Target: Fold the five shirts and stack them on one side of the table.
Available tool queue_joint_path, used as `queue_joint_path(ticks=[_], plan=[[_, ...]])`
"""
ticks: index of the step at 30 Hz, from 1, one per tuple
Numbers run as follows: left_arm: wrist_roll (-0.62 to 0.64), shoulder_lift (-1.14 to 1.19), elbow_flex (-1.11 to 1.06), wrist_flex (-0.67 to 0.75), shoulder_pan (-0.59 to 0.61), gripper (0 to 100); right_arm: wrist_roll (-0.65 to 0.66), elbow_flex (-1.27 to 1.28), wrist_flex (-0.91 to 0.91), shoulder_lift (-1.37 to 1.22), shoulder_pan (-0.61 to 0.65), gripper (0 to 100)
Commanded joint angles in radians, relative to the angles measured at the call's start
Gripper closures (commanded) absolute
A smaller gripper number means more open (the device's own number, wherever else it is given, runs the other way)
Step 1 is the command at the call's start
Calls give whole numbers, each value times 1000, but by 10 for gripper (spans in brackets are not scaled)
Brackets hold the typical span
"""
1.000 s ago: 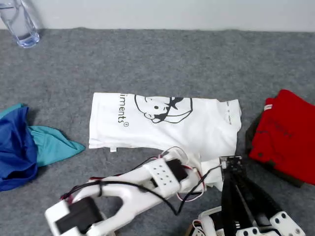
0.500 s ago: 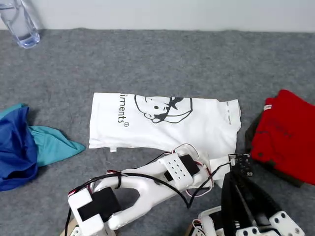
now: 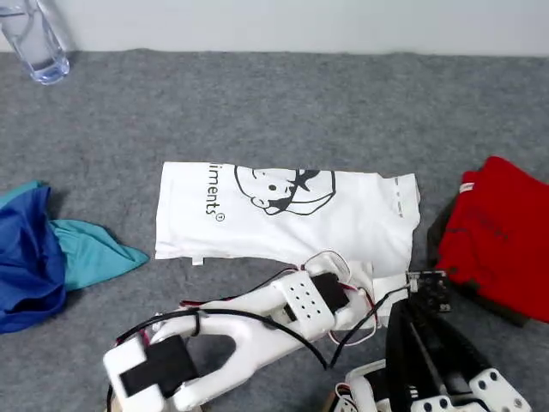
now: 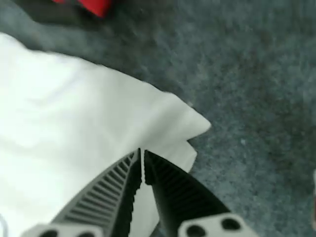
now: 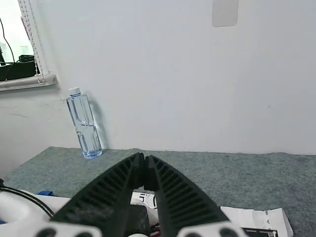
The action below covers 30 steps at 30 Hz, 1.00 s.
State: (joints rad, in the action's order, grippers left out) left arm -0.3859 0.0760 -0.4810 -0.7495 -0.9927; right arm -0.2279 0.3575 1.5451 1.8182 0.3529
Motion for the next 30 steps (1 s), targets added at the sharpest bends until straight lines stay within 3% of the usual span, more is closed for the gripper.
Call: queue_joint_path(ticks=[1,5,10,19,30], plan=[[-11,-66,38,-8,-2,988,-9,-20,-7,-4,8,991],[-6,-40,31,-28,-2,968,-9,-20,-7,-4,8,991],[69,-3,38,-91,2,844,-9,-18,-7,-4,8,991],[80,11,97,-75,91,837,-9,-18,-7,-4,8,991],[78,140,147,-23,94,805,-11,-18,-8,-7,8,991]])
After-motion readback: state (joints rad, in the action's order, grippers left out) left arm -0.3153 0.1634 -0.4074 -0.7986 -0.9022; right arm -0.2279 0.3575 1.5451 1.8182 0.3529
